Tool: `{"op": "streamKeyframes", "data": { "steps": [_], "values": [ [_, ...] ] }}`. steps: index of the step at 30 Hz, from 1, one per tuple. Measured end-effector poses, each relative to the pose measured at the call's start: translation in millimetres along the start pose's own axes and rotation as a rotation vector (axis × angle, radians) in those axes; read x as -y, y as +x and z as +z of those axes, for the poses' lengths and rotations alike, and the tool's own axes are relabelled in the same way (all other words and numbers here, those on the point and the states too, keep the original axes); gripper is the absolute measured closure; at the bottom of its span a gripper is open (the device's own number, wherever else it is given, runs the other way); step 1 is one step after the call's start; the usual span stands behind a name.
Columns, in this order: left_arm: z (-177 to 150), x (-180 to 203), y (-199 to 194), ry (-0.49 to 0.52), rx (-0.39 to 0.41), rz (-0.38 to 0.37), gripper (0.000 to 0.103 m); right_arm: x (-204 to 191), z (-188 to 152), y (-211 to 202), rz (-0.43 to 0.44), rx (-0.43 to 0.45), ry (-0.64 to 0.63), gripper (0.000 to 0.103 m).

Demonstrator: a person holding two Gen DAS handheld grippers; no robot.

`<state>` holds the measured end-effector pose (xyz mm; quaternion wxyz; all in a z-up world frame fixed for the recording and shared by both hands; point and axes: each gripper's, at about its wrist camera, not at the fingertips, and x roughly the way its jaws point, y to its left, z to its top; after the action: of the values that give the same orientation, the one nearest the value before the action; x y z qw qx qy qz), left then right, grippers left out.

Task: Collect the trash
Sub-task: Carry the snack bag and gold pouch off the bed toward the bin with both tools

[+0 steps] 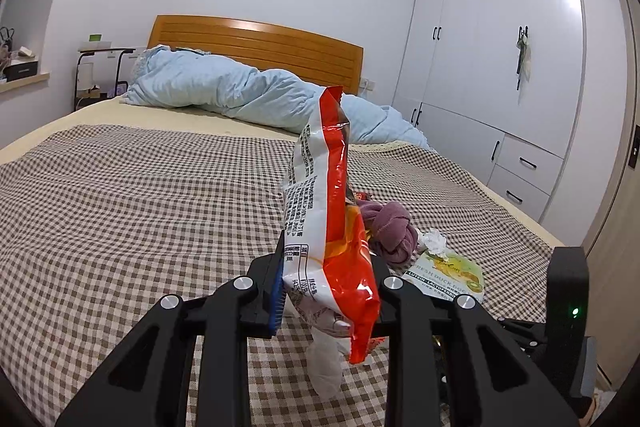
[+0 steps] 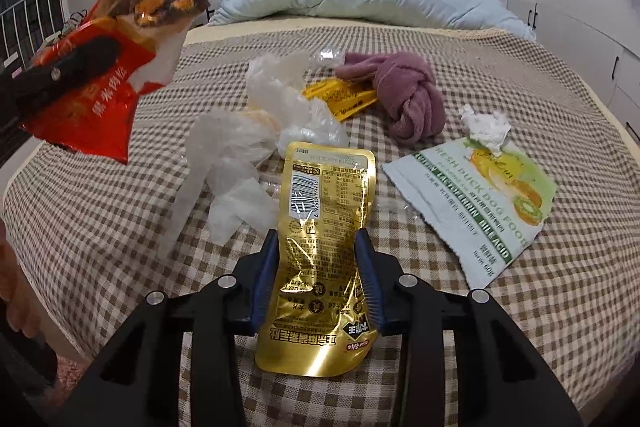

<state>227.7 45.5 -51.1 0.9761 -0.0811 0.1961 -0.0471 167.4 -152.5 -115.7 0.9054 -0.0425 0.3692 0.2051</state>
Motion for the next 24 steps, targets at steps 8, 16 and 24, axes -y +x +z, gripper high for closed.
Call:
{"op": "streamKeyframes", "data": {
  "steps": [8,16,24],
  "values": [
    [-2.3,4.9,0.0,0.016,0.000,-0.007,0.079,-0.9,4.0,-12.1,-0.004,0.039,-0.003,0.065],
    [-2.8,8.8,-6.8,0.022,0.015,-0.022,0.079,-2.2,6.7,-29.7,-0.009,0.085,-0.012,0.065],
    [-5.5,17.0,-32.2,0.026,0.039,-0.032,0.079,-3.1,8.9,-57.1,-0.038,0.136,-0.023,0.065]
  ]
}}
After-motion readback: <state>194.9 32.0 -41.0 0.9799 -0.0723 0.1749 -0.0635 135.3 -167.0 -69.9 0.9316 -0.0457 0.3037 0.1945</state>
